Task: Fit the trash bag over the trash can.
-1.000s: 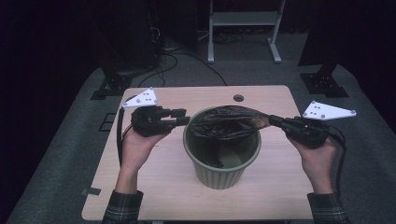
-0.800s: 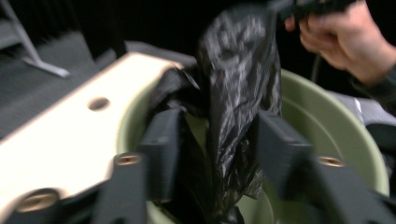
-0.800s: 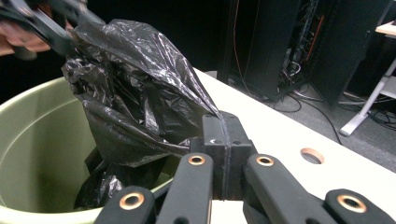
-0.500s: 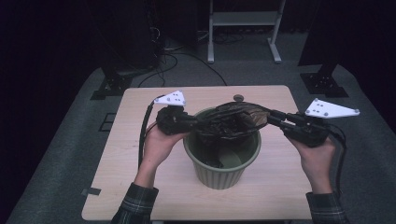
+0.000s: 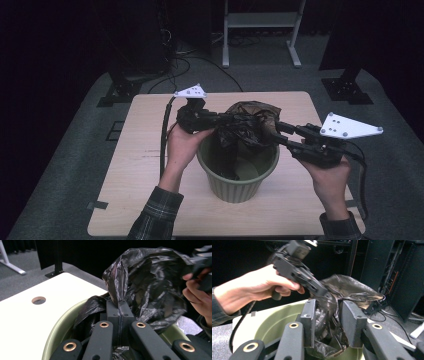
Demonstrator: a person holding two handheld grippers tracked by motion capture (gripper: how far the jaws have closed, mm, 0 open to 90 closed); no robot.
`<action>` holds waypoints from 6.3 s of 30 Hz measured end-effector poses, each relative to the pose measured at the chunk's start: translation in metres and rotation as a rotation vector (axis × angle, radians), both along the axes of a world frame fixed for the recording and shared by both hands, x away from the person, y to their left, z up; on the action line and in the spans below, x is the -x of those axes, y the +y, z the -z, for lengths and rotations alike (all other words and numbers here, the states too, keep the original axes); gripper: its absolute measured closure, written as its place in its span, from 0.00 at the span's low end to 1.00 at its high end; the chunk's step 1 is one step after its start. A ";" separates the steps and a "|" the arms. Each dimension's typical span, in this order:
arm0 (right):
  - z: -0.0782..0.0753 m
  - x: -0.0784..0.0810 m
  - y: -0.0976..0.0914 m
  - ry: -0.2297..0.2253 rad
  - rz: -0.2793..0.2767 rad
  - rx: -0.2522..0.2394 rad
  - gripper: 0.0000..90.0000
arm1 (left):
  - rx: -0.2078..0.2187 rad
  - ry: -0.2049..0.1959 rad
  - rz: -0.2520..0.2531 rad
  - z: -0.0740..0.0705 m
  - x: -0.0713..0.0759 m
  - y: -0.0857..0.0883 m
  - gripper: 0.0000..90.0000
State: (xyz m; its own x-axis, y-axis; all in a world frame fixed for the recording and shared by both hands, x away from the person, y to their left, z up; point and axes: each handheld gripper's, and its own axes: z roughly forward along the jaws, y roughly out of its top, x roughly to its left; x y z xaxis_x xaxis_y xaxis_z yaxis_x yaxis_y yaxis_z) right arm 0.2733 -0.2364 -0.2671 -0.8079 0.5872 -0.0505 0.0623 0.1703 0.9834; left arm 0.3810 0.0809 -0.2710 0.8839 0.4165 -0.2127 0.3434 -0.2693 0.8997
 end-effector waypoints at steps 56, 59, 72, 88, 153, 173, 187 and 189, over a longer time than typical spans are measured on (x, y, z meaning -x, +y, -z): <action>0.020 -0.012 -0.048 0.123 -0.037 0.035 1.00 | 0.072 0.083 -0.130 0.004 0.006 0.094 0.98; 0.021 -0.011 -0.044 0.123 -0.054 0.051 1.00 | 0.092 0.103 -0.083 0.005 0.010 0.087 0.76; 0.026 -0.015 -0.036 0.134 -0.069 0.064 1.00 | 0.154 0.015 -0.004 -0.012 0.027 0.059 0.45; 0.024 -0.022 -0.023 0.140 -0.106 0.053 1.00 | -0.024 -0.149 0.091 -0.027 0.039 -0.018 0.74; 0.022 -0.082 -0.041 0.338 -0.046 0.087 1.00 | -0.033 -0.148 -0.109 -0.013 0.038 0.109 1.00; 0.024 -0.074 -0.042 0.353 -0.069 0.076 0.76 | -0.002 -0.197 -0.139 -0.015 0.041 0.117 0.46; 0.010 -0.070 -0.042 0.201 -0.074 0.023 0.99 | 0.032 -0.232 -0.068 -0.024 0.032 0.100 0.28; 0.007 -0.071 -0.041 0.200 -0.071 0.021 1.00 | 0.042 -0.242 -0.068 -0.028 0.034 0.101 0.27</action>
State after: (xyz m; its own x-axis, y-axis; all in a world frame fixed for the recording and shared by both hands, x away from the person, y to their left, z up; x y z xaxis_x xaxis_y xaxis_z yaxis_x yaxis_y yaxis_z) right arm 0.3439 -0.2775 -0.2746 -0.8424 0.5288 0.1032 0.2428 0.2015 0.9489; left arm 0.3473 0.1821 -0.2427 0.8816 0.4716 -0.0165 0.1323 -0.2136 0.9679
